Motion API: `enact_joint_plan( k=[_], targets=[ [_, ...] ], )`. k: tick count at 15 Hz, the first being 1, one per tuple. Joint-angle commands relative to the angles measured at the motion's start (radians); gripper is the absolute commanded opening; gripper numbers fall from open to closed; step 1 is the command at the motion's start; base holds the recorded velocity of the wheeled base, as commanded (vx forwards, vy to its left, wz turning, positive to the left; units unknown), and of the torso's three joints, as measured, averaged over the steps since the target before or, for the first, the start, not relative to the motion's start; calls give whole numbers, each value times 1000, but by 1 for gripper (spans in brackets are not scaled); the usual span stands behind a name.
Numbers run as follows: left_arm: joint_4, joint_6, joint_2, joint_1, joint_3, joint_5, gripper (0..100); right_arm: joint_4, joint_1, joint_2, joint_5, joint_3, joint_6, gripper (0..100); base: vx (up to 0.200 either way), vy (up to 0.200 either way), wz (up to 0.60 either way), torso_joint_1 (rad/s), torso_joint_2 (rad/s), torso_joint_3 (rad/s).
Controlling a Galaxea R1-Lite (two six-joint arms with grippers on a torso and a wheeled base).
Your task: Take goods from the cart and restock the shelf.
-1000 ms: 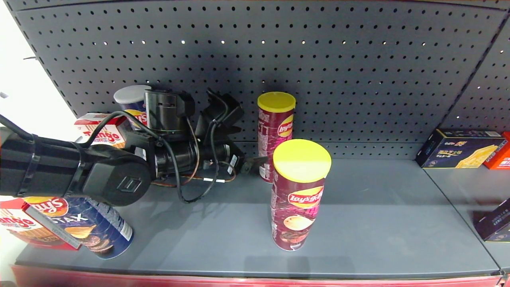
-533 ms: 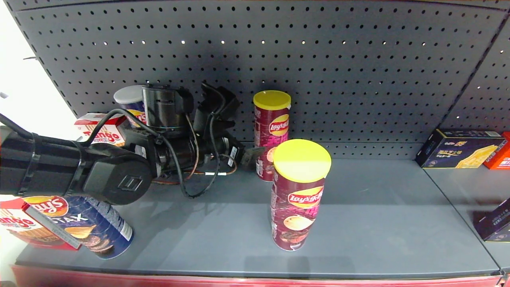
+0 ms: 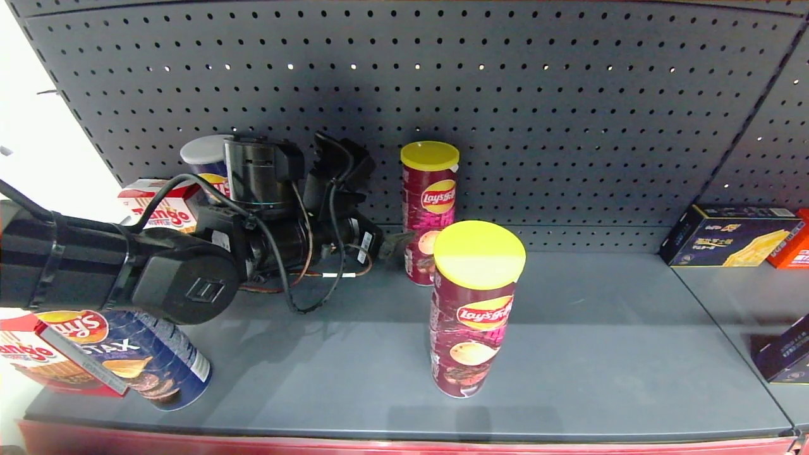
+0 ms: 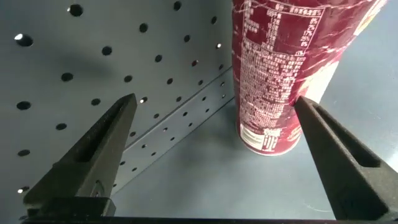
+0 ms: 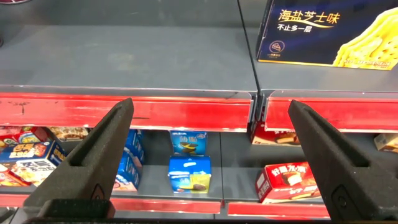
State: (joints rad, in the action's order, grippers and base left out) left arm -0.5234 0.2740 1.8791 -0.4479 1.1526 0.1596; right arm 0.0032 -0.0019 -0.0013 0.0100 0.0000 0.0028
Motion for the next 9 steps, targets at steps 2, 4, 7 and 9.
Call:
enact_joint_plan(
  k=[2,4,7,9],
  targets=[
    [0,-1,-2,6,-4,-8,100,0,0,1,1,0,-1,100,0,0,0,0,0,0],
    [0,-3,-3,8,-4,-9,100,0,0,1,1,0,-1,100,0,0,0,0,0,0],
    [-20,-12,-18,8,-36,-26,100,0,0,1,1,0,0,100,0,0,0,0,0,0],
    [-66,-9,-40,-3,-91,-23,100,0,0,1,1,0,0,100,0,0,0,0,0,0]
  ],
)
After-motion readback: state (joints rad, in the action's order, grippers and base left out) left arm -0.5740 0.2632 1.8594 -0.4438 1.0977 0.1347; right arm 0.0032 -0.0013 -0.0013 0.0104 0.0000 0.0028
